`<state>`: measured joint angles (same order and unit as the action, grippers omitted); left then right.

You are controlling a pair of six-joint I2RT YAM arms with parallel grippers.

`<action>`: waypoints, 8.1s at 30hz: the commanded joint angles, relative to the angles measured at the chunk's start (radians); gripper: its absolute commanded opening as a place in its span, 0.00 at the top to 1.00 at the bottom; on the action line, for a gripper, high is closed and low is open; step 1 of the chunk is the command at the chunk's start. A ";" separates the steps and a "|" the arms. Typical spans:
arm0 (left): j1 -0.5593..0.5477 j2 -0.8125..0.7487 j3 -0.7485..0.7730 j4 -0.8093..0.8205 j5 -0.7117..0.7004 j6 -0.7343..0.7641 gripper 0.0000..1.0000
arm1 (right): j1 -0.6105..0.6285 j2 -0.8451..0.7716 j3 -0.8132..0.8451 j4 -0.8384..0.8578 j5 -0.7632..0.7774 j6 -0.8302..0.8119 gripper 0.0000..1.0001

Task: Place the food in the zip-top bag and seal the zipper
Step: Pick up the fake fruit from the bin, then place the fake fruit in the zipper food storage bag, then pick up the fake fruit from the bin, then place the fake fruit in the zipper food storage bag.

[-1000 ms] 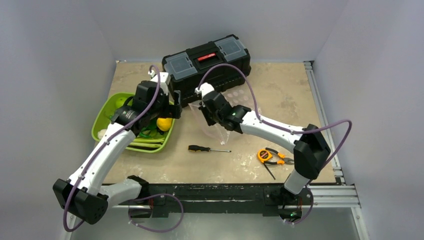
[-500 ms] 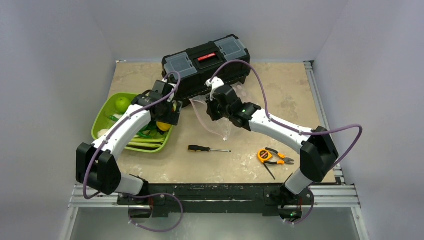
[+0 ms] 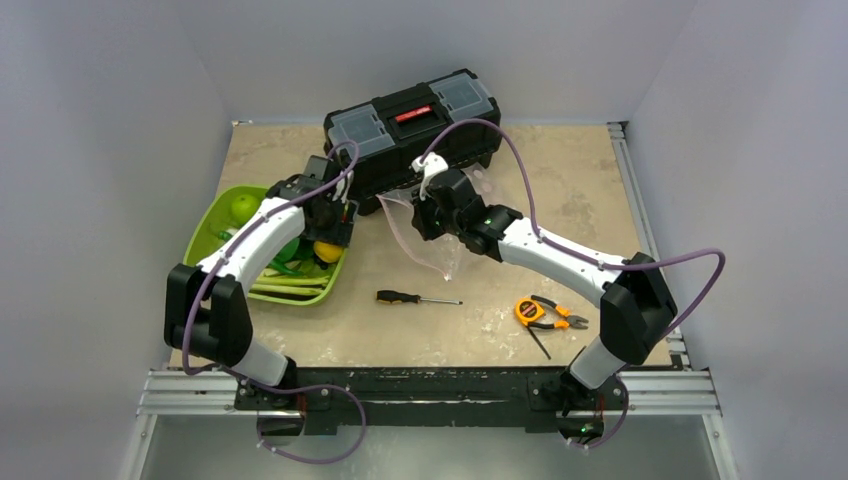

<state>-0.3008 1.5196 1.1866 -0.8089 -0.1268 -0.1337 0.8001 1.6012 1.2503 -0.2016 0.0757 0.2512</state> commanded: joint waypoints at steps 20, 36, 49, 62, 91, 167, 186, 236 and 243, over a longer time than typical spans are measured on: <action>0.000 -0.148 0.085 -0.059 -0.062 -0.038 0.74 | -0.004 -0.052 -0.005 0.044 -0.034 0.022 1.00; -0.026 -0.464 -0.262 0.536 0.908 -0.768 0.77 | -0.008 -0.102 -0.051 0.148 -0.071 0.079 1.00; -0.047 -0.444 -0.453 0.700 0.640 -0.893 0.82 | -0.019 -0.159 -0.095 0.196 -0.195 0.159 1.00; -0.054 -0.379 -0.389 0.605 0.580 -0.881 0.80 | -0.019 -0.190 -0.140 0.318 -0.290 0.135 1.00; -0.115 -0.585 -0.184 0.101 -0.098 -0.446 0.02 | -0.039 -0.209 -0.168 0.301 -0.189 0.167 1.00; 0.068 0.298 0.237 0.080 -0.135 -0.282 0.80 | -0.039 -0.234 -0.198 0.292 -0.211 0.137 1.00; 0.068 -0.097 0.080 0.022 0.015 -0.309 1.00 | -0.039 -0.204 -0.181 0.295 -0.223 0.140 1.00; -0.168 -0.623 -0.392 0.496 0.583 -0.397 1.00 | -0.039 -0.224 -0.201 0.353 -0.239 0.161 1.00; -0.169 -0.635 -0.397 0.471 0.574 -0.389 1.00 | -0.039 -0.226 -0.193 0.348 -0.232 0.154 1.00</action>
<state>-0.4660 0.8989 0.7879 -0.3370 0.4599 -0.5316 0.7574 1.3983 1.0332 0.0990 -0.1490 0.4103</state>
